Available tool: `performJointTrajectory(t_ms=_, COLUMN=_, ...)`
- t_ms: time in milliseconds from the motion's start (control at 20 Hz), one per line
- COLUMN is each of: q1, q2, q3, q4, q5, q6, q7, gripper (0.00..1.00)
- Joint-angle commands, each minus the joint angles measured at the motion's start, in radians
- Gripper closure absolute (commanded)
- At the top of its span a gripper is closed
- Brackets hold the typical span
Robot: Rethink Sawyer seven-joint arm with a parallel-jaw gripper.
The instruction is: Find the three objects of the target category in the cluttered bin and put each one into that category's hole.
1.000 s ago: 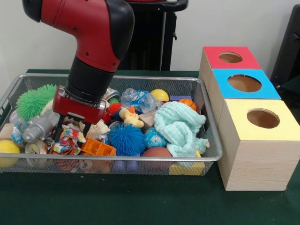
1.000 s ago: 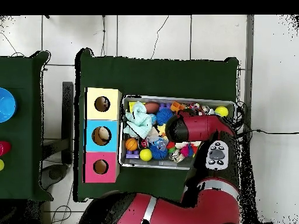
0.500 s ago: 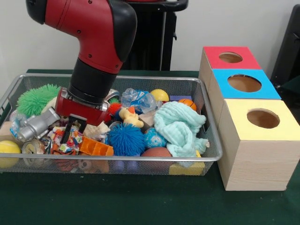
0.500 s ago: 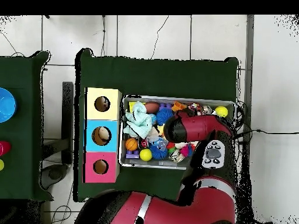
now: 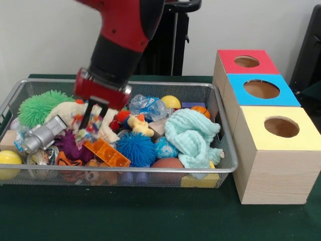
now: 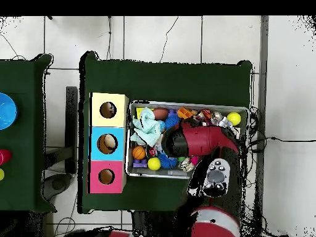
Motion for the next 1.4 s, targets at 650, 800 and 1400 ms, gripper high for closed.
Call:
performJointTrajectory(t_ms=650, q1=0.215, q2=-0.262, q3=-0.021, q4=0.213, q5=0.269, q6=0.484, q7=0.267, gripper=1.00)
performJointTrajectory(t_ms=800, q1=0.204, q2=-0.221, q3=0.015, q4=0.250, q5=0.307, q6=0.375, q7=0.283, gripper=1.00)
performJointTrajectory(t_ms=1400, q1=0.019, q2=-0.169, q3=0.357, q4=0.486, q5=0.525, q6=-0.108, q7=0.256, gripper=1.00)
